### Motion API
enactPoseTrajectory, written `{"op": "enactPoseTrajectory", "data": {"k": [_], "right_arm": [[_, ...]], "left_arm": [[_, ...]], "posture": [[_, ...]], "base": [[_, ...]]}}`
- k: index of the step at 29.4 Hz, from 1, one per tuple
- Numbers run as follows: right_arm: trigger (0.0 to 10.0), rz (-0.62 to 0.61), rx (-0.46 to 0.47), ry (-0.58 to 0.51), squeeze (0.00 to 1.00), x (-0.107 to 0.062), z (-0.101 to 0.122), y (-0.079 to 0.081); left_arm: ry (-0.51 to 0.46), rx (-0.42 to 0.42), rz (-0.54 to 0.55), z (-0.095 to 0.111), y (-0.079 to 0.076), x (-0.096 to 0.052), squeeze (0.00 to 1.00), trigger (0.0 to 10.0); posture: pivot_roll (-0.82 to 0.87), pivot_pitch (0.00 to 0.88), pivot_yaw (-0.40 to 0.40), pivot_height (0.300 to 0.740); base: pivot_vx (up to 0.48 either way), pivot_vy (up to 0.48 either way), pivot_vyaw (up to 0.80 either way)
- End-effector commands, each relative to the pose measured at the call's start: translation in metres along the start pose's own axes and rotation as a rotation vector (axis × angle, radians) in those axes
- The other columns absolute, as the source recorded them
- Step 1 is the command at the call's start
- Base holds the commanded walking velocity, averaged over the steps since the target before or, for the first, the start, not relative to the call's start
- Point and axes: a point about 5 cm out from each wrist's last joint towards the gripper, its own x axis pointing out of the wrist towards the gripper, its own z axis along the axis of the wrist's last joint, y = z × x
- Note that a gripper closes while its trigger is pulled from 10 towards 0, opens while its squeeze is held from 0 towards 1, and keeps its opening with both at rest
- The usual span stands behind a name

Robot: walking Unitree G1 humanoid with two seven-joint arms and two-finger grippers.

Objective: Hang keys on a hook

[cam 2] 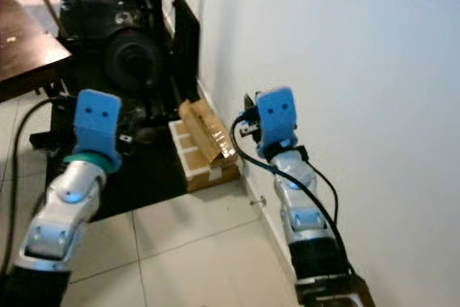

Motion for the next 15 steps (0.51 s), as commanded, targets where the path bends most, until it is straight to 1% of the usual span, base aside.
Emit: {"op": "enactPoseTrajectory", "data": {"k": [1,2,4,5,7,8,9,10,13,14,15], "right_arm": [[10.0,-0.013,0.036,-0.019,0.00,-0.002,0.004,-0.001],[10.0,-0.013,0.036,-0.019,0.00,-0.002,0.004,-0.001],[10.0,0.028,0.002,-0.011,0.00,-0.006,-0.001,0.006],[10.0,0.084,-0.045,-0.002,0.00,-0.009,-0.005,0.015],[10.0,0.163,-0.110,0.004,0.00,-0.014,-0.008,0.028],[10.0,0.163,-0.110,0.004,0.00,-0.014,-0.008,0.028],[10.0,0.198,-0.127,0.012,0.00,-0.016,-0.010,0.033],[10.0,0.201,-0.125,0.020,0.00,-0.018,-0.012,0.033],[10.0,0.201,-0.125,0.020,0.00,-0.018,-0.012,0.033],[10.0,0.199,-0.127,0.028,0.00,-0.019,-0.015,0.031],[10.0,0.143,-0.096,0.057,0.00,-0.027,-0.022,0.021]], "left_arm": [[0.038,0.037,0.014,-0.009,0.006,-0.005,0.00,10.0],[0.038,0.037,0.014,-0.009,0.006,-0.005,0.00,10.0],[0.061,0.044,0.026,-0.012,0.009,-0.009,0.00,10.0],[0.064,0.048,0.021,-0.012,0.010,-0.014,0.00,10.0],[0.070,0.050,0.015,-0.014,0.014,-0.023,0.00,10.0],[0.070,0.050,0.015,-0.014,0.014,-0.023,0.00,10.0],[0.089,0.078,0.020,-0.023,0.021,-0.035,0.00,10.0],[0.104,0.105,0.019,-0.032,0.024,-0.043,0.00,10.0],[0.104,0.105,0.019,-0.032,0.024,-0.043,0.00,10.0],[0.116,0.115,0.016,-0.040,0.025,-0.051,0.00,10.0],[0.148,0.025,0.001,-0.050,0.015,-0.062,0.00,10.0]], "posture": [[-0.09,0.056,0.060,0.740],[-0.09,0.056,0.060,0.740],[-0.07,0.062,0.060,0.740],[-0.07,0.065,0.052,0.740],[-0.06,0.073,0.038,0.740],[-0.06,0.073,0.038,0.740],[-0.06,0.074,0.033,0.740],[-0.06,0.074,0.028,0.740],[-0.06,0.074,0.028,0.740],[-0.06,0.072,0.022,0.740],[-0.09,0.074,0.044,0.740]], "base": [[0.000,0.000,0.00],[0.000,0.000,0.00],[0.000,0.000,0.00],[0.000,0.000,0.00],[0.000,0.000,0.00],[0.000,0.000,0.00],[0.000,0.000,0.00],[0.000,0.000,0.00],[0.000,0.000,0.00],[0.000,0.000,0.00],[0.000,0.000,0.00]]}}
